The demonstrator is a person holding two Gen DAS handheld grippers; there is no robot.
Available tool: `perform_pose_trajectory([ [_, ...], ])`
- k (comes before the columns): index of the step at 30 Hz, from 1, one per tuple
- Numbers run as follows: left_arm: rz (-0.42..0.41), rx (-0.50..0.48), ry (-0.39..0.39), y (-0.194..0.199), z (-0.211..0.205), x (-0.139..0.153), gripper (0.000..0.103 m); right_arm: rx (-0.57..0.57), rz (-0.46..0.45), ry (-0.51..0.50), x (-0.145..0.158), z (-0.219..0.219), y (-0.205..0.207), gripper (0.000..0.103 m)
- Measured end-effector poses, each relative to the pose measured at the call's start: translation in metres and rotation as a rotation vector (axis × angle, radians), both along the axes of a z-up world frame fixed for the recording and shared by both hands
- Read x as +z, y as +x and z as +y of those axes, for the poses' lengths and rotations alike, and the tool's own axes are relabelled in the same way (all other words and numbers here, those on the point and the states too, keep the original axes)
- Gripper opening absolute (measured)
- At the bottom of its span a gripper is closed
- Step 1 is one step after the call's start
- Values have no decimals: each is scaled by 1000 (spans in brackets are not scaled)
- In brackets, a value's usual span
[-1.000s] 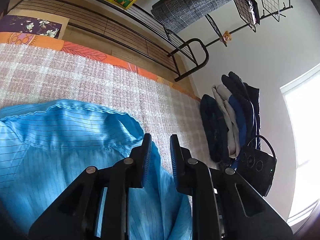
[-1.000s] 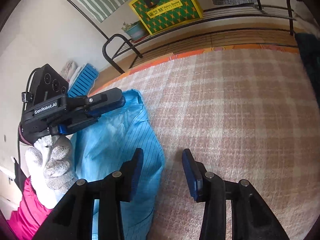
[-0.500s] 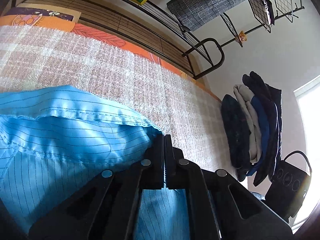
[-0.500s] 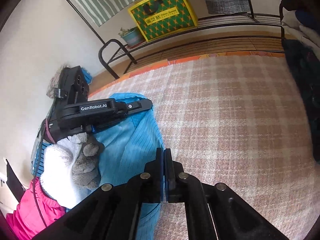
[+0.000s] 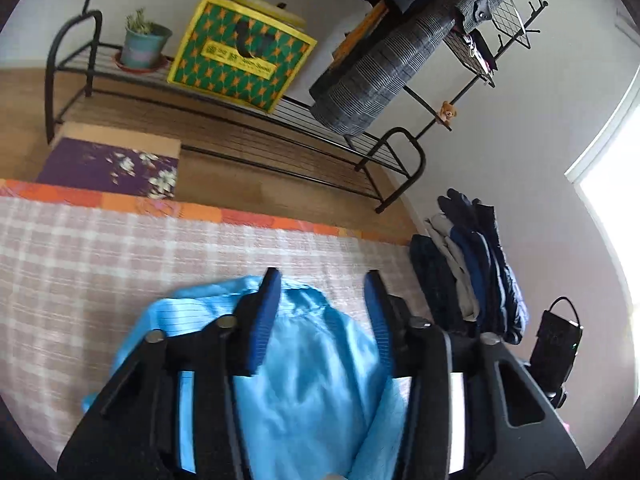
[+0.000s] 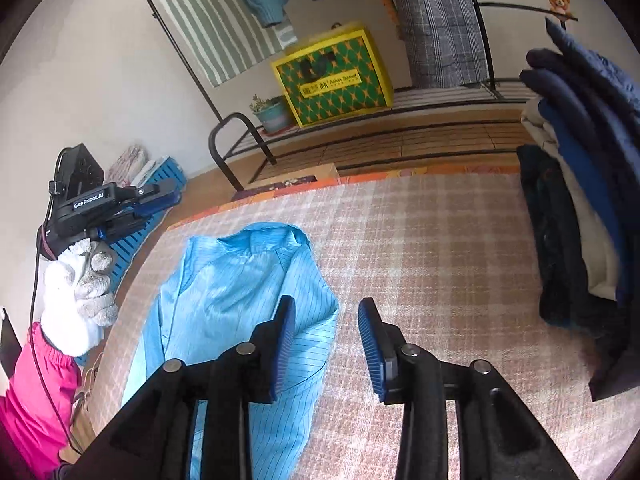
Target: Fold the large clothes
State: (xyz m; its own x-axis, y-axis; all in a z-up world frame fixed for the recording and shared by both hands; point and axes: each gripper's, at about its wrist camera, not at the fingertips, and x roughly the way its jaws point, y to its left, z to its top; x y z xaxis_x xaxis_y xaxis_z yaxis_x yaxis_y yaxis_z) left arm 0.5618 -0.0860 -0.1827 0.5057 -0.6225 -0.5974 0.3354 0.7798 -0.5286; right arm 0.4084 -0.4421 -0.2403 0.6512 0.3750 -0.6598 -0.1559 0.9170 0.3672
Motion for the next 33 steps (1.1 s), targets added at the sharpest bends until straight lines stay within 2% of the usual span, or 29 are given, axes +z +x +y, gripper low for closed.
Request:
perform_pose_trajectory([
  [2,21,22,51,1,30,-3,63,-2,8,24,-1,-3,2,45],
  [5,128,72,62,15,62,-28,63,2,62,27,-13,4,21,52],
  [7,177,79,84,25,71,-48,63,18,101,11,-22,15,37,60],
  [11,276,41,96,46,68,-91,63,32,173,-21,-48,38,78,60],
  [14,304,-2,122,58,49,-114,63,23,243,-18,-73,49,110,60],
  [16,297,-34,165,62,32,-124,57,29,266,-6,-85,56,125,59],
  [17,289,-52,187,62,23,-128,42,34,234,-13,-83,60,129,58],
  [18,258,-57,209,62,17,-128,37,56,242,0,-85,65,134,43],
  [19,239,-75,213,61,12,-128,22,74,258,21,-88,70,138,15],
  [20,249,-92,196,61,9,-129,9,79,268,5,-89,76,142,5],
  [22,236,-80,203,61,7,-127,7,83,249,-91,-85,90,146,0],
  [24,209,-64,216,61,6,-119,5,69,214,-146,-73,98,149,0],
  [26,176,-33,211,64,10,-106,4,51,168,-173,-55,100,154,0],
  [29,132,18,160,67,21,-78,4,53,70,-212,-16,109,155,0],
  [33,62,24,136,51,32,-34,4,76,-15,-226,30,119,136,0],
])
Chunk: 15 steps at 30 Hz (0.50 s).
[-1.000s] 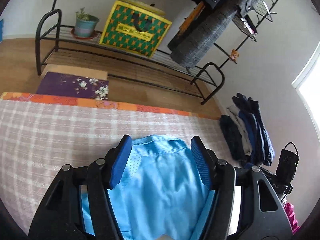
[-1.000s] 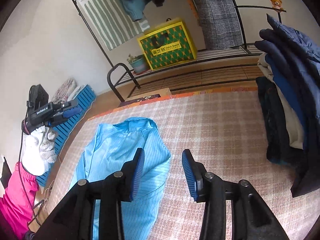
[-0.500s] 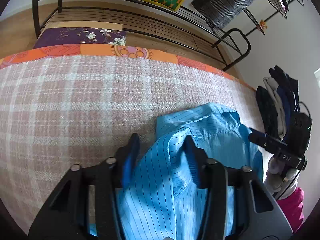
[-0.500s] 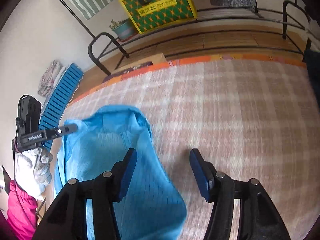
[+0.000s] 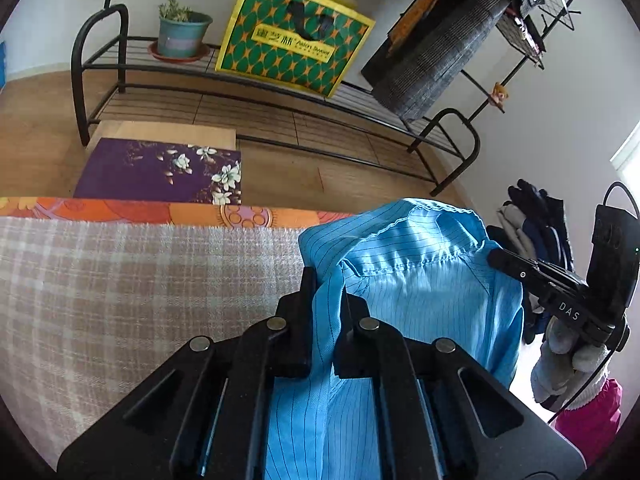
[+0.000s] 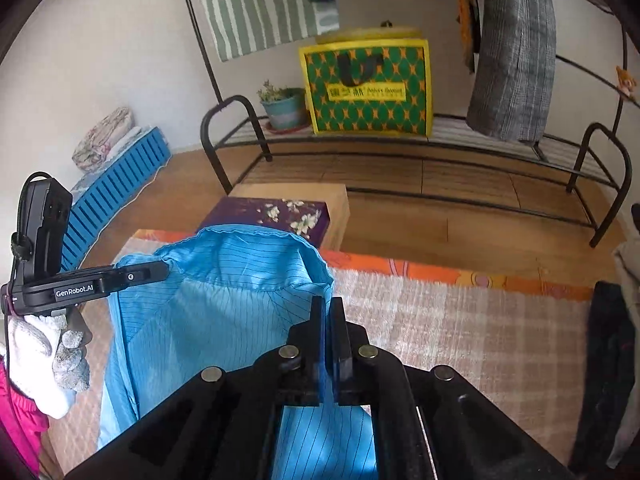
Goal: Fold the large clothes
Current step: 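Lower the blue coat onto the mattress with the left gripper and release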
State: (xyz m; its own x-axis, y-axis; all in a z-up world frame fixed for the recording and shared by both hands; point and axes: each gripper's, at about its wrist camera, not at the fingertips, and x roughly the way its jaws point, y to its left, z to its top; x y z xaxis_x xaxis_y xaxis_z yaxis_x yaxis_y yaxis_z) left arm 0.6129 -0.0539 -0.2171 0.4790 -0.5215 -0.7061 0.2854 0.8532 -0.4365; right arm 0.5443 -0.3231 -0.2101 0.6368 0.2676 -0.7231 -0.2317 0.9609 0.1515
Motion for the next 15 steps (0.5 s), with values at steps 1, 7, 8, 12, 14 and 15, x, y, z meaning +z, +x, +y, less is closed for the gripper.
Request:
perform_pose_trajectory([
  [1,-12,-5,-2,-7,3,10,4,4,-14,3,10,1,-7,0],
  [7,-78,-39,-1,-70,14,61,4,30,-59,51,53,7,-63,0],
  [8,-86,-40,4,-83,15,67,4,36,-65,55,59,9,-75,0],
  [12,-103,-49,16,-136,20,85,4,62,-73,31,74,21,-128,0],
  [14,-101,-50,21,-165,23,87,4,76,-76,27,79,25,-156,0],
  [15,-93,-50,12,-180,25,88,4,80,-74,32,80,26,-171,0],
])
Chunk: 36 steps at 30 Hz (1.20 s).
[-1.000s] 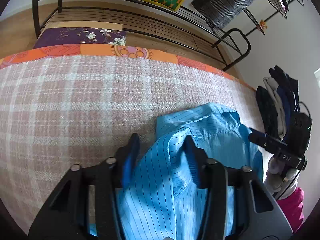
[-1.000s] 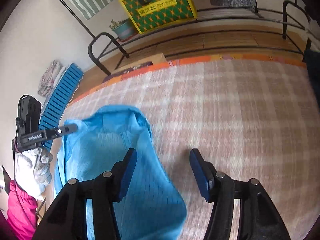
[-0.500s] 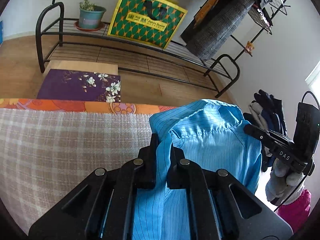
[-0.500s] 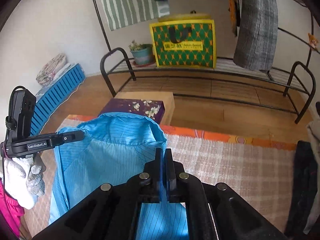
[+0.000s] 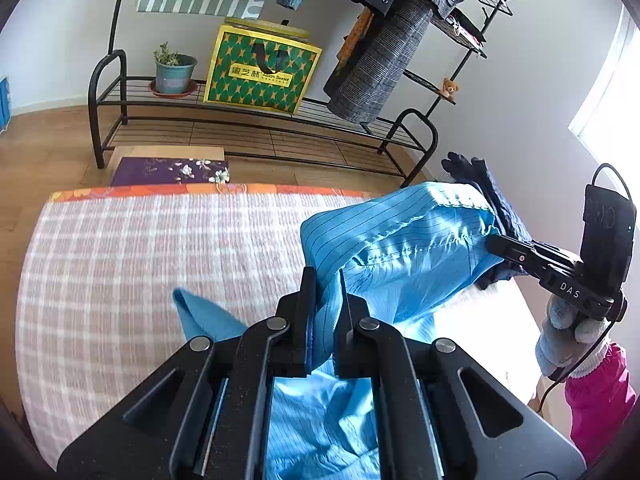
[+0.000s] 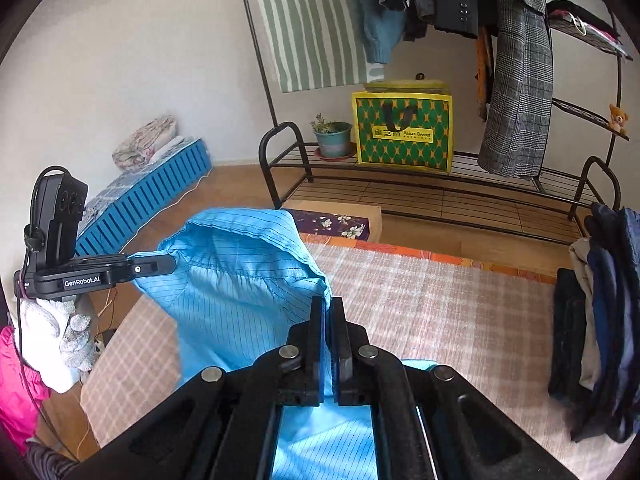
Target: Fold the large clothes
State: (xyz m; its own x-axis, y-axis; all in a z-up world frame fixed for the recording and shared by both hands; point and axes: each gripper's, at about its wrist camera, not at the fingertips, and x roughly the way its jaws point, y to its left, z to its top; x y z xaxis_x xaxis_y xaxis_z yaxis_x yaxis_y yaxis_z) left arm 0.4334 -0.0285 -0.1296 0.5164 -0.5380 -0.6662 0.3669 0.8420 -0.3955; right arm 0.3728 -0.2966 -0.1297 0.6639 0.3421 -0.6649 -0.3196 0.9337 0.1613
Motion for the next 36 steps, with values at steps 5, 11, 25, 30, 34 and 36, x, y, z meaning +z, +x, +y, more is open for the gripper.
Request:
perform_pose_trajectory([
  [5,8,-9,14,-82,5,-8,4,27,1,9,-7,6,-79,0],
  [11,27,-15,25,-171,7,-43,4,75,43,-1,-43,19,-168,0],
  [25,146,-60,101,-287,15,-141,4,106,214,-32,-142,17,-266,0],
  [30,140,-113,75,-320,28,-117,42,163,181,-14,-124,6,-295,21],
  [34,110,-34,-23,-317,63,-93,53,148,101,109,-96,-14,-313,51],
  [36,137,60,-65,-293,86,-93,63,76,109,159,-95,-28,-306,63],
])
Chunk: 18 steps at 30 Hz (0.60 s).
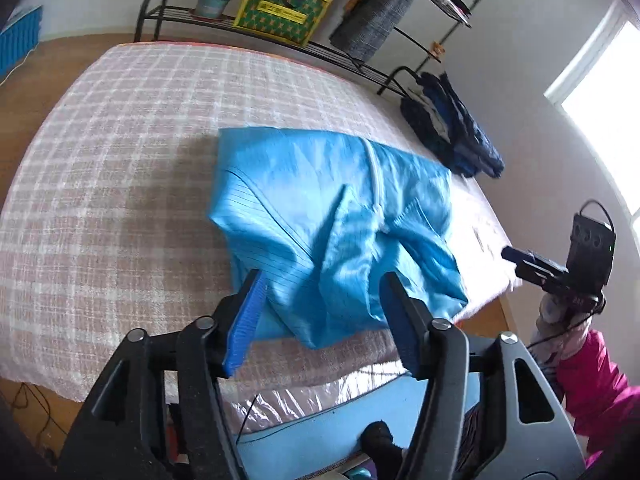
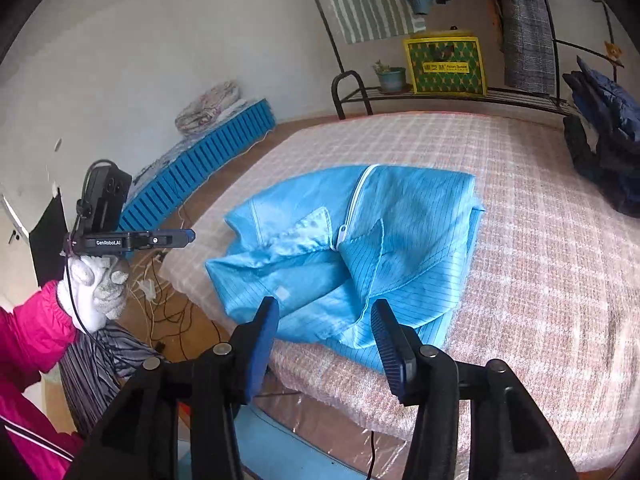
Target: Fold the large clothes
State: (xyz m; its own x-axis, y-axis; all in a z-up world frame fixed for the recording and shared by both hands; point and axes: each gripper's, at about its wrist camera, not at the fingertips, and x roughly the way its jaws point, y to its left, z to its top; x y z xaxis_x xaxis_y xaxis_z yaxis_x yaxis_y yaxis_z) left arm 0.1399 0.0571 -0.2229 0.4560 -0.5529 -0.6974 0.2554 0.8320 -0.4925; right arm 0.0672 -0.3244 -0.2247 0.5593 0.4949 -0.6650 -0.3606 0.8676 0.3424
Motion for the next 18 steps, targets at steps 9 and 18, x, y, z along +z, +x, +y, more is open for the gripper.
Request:
perform_pose_trajectory([
  [9,303,163,-264,83,45,-70,61,-236,208,127,-57,-28,64,65],
  [18,289,95,-246,75,25,-59,1,-193,232,156,-62,-21,73,2],
])
